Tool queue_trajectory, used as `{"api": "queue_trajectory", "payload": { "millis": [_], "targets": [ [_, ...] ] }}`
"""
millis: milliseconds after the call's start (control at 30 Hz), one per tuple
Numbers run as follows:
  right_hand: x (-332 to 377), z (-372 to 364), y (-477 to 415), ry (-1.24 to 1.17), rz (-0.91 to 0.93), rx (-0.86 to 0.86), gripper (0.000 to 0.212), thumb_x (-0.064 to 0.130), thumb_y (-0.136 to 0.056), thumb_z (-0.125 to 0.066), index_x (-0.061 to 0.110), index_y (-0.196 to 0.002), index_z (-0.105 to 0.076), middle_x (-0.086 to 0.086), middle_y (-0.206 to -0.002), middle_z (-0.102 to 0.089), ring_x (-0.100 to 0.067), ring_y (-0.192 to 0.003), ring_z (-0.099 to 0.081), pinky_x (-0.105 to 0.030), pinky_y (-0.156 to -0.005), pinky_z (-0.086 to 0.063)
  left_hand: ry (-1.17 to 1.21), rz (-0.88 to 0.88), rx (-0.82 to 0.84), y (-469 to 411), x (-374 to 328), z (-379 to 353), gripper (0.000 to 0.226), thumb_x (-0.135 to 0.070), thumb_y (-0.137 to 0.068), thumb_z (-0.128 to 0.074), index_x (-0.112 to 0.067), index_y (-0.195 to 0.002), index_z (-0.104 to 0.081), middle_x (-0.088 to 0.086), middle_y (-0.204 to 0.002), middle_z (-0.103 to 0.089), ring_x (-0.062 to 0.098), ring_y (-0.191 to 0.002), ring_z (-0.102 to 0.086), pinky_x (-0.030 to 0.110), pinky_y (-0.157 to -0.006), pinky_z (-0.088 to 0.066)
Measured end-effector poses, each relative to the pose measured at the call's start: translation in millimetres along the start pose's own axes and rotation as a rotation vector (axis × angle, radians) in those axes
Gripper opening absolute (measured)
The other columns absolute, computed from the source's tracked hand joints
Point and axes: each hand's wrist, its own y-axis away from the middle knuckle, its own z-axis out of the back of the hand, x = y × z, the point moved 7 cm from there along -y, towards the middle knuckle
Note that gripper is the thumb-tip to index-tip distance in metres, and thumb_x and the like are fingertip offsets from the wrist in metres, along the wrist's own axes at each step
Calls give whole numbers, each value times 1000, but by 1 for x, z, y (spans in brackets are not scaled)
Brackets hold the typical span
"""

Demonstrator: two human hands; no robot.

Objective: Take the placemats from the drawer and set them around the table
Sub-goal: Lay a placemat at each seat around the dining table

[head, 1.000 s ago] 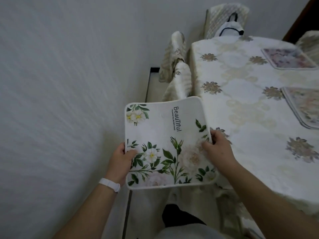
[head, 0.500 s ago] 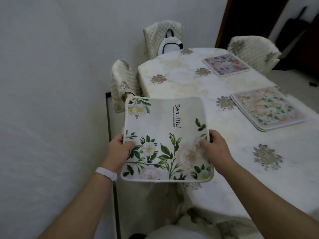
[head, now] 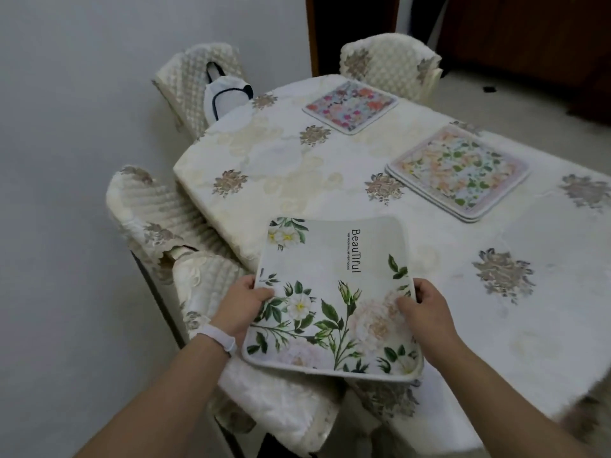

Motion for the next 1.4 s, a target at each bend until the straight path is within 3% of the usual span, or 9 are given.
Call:
{"api": "queue_trajectory", "payload": {
  "millis": [167, 300, 533, 800, 1067, 1133, 1233, 1400],
  "targets": [
    [-18, -33, -12, -26, -112, -174, 20, 8, -91, -57, 18, -108, -57, 0, -99, -65, -18, -85, -62, -32, -63, -47, -191, -89, 127, -80, -29, -5, 15, -1, -88, -62, -12, -95, -69, 12, -91, -75, 31, -84, -72, 38, -70, -60],
    [-25, -58, -21, -14, -178, -305, 22, 10, -91, -57, 18, -111, -54, 1, -98, -63, -18, -84, -61, -31, -63, -46, -260, -113, 229, -135, -36, -12, 16, -2, -87, -62, -14, -94, -70, 7, -93, -75, 25, -83, -72, 37, -75, -59],
    [-35, -88, -25, -58, -270, -460, 20, 10, -92, -56, 18, -110, -53, -3, -93, -62, -17, -74, -57, -30, -59, -46, -394, -213, 370, -193, -58, -31, 14, -4, -87, -63, -12, -97, -69, 1, -88, -73, 15, -74, -69, 18, -55, -52],
    [-55, -100, -21, -72, -353, -578, 19, 11, -93, -55, 18, -111, -52, 5, -92, -58, -8, -78, -55, -25, -57, -40, -514, -296, 506, -233, -61, -67, 15, -7, -86, -66, -12, -100, -69, 1, -93, -72, 15, -81, -68, 24, -68, -52],
    [-55, -90, -28, -32, -327, -640, 22, 12, -92, -57, 23, -111, -53, 11, -90, -60, -4, -77, -57, -22, -58, -43, -519, -323, 534, -244, -53, -78, 16, -8, -86, -64, -14, -101, -69, -4, -90, -71, 14, -83, -69, 26, -71, -55],
    [-54, -89, -31, 10, -320, -618, 21, 13, -92, -56, 23, -110, -52, 11, -89, -60, -5, -77, -57, -22, -59, -43, -509, -329, 528, -244, -51, -77, 16, -9, -87, -65, -15, -101, -67, -1, -93, -72, 18, -86, -69, 32, -77, -57],
    [-53, -86, -32, 72, -315, -587, 21, 15, -92, -56, 18, -113, -55, 4, -92, -63, -13, -80, -60, -27, -62, -46, -502, -336, 510, -244, -51, -73, 22, -11, -86, -66, -14, -108, -62, 3, -99, -72, 19, -88, -69, 38, -83, -57],
    [-55, -85, -35, 126, -344, -570, 41, 18, -89, -60, 14, -129, -50, 1, -99, -63, -17, -84, -62, -34, -73, -53, -519, -378, 503, -250, -52, -67, 39, -9, -90, -62, -14, -128, -54, 1, -100, -64, 13, -82, -61, 36, -86, -52]
  ]
}}
